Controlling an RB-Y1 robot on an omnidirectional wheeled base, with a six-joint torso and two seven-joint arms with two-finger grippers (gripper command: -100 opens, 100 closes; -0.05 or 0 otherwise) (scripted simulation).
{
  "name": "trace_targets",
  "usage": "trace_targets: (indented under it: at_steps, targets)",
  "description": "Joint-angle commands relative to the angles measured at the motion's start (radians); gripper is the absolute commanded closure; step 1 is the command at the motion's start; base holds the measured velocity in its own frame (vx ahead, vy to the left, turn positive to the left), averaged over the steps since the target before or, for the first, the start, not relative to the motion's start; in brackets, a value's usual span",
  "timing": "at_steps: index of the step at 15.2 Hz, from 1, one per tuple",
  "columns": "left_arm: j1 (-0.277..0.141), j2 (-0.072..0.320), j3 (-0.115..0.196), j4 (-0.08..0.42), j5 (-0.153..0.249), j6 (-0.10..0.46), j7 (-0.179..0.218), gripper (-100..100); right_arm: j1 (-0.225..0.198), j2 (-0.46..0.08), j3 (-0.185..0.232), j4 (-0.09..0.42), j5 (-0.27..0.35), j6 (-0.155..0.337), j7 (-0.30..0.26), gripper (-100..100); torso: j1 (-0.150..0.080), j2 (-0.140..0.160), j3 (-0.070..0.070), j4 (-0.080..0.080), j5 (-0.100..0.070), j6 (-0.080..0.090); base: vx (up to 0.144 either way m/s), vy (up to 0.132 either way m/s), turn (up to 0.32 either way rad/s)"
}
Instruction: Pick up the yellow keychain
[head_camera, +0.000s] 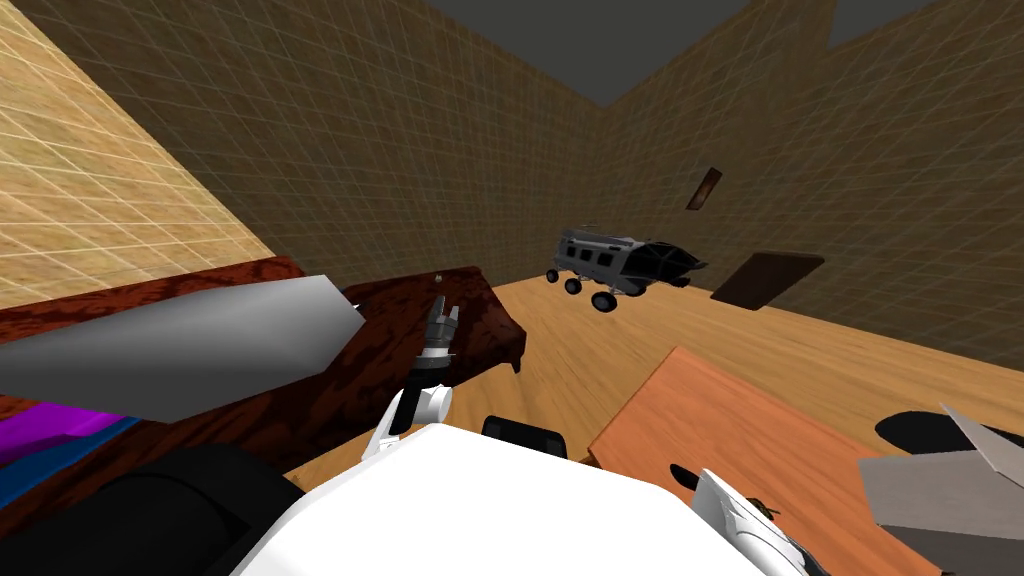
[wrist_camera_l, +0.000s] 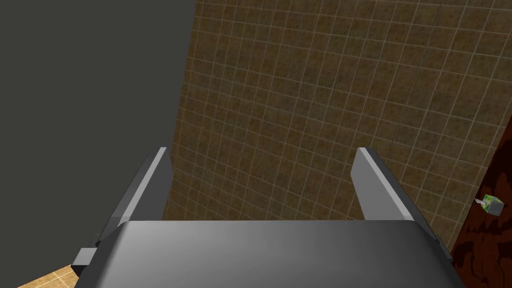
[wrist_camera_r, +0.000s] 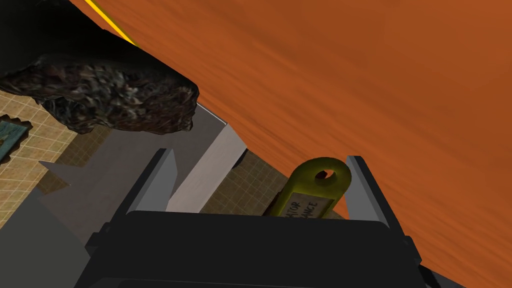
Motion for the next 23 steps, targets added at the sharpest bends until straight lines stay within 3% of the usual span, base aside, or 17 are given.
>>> trace_targets:
  at_steps: [1,2,4,5,8,9,11,12,14,15,17,18,22,23]
  targets:
    - [0.0,0.0,0.0,0.0,0.0,0.0,0.0,0,0.012,-0.006,0.013,-0.015,-0.037,0.012,-0.001,-100,0.0,0.0,0.0,0.0,0.0,0.0,-0.04,-0.02,0.103]
    - [0.0,0.0,0.0,0.0,0.0,0.0,0.0,0,0.024,-0.022,0.057,-0.01,-0.069,0.03,-0.029,-100,0.0,0.0,0.0,0.0,0.0,0.001,-0.052,-0.018,0.215]
    - [0.0,0.0,0.0,0.0,0.0,0.0,0.0,0,0.024,-0.022,0.06,-0.01,-0.095,0.03,-0.029,-100,0.0,0.001,0.001,0.0,0.0,0.0,-0.052,-0.021,0.166]
    - [0.0,0.0,0.0,0.0,0.0,0.0,0.0,0,0.036,-0.037,0.103,-0.005,-0.127,0.048,-0.058,-100,0.0,0.001,0.0,0.0,0.0,0.001,-0.056,-0.018,0.267]
    - [0.0,0.0,0.0,0.0,0.0,0.0,0.0,0,0.036,-0.037,0.107,-0.005,-0.154,0.048,-0.058,-100,0.0,0.001,0.001,0.0,0.0,0.001,-0.044,-0.022,0.116]
    - [0.0,0.0,0.0,0.0,0.0,0.0,0.0,0,0.048,-0.053,0.155,0.0,-0.187,0.065,-0.086,-100,0.0,0.0,0.0,0.0,0.0,0.001,-0.04,-0.017,0.188]
    - [0.0,0.0,0.0,0.0,0.0,0.0,0.0,0,0.048,-0.053,0.155,0.0,-0.213,0.065,-0.086,-100,0.0,0.0,0.0,0.0,0.0,0.0,-0.045,-0.02,0.202]
    - [0.0,0.0,0.0,0.0,0.0,0.0,0.0,0,0.06,-0.069,0.201,0.005,-0.239,0.083,-0.115,-100,0.0,0.0,0.0,0.0,0.0,0.001,-0.047,-0.017,0.237]
    - [0.0,0.0,0.0,0.0,0.0,0.0,0.0,0,0.06,-0.069,0.202,0.005,-0.271,0.083,-0.115,-100,0.0,0.001,0.001,0.0,0.0,0.0,-0.055,-0.019,0.169]
    - [0.0,0.0,0.0,0.0,0.0,0.0,0.0,0,0.072,-0.085,0.242,0.01,-0.306,0.101,-0.143,-100,0.0,0.001,0.001,0.0,0.0,0.001,-0.057,-0.014,0.227]
    - [0.0,0.0,0.0,0.0,0.0,0.0,0.0,0,0.072,-0.085,0.25,0.01,-0.33,0.101,-0.143,-100,0.0,0.001,0.001,0.0,0.0,0.0,-0.054,-0.017,0.197]
    - [0.0,0.0,0.0,0.0,0.0,0.0,0.0,0,0.084,-0.101,0.29,0.015,-0.366,0.119,-0.171,-100,0.0,0.001,0.001,0.0,0.0,0.001,-0.056,-0.012,0.214]
    - [0.0,0.0,0.0,0.0,0.0,0.0,0.0,0,0.074,-0.097,0.296,0.035,-0.376,0.107,-0.179,-100,0.0,0.0,0.0,0.0,0.0,0.001,-0.035,-0.009,0.084]
    - [0.0,0.0,0.0,0.0,0.0,0.0,0.0,0,0.077,-0.098,0.296,0.029,-0.379,0.111,-0.178,100,0.0,-0.001,-0.001,0.0,0.0,0.001,-0.006,-0.001,-0.001]
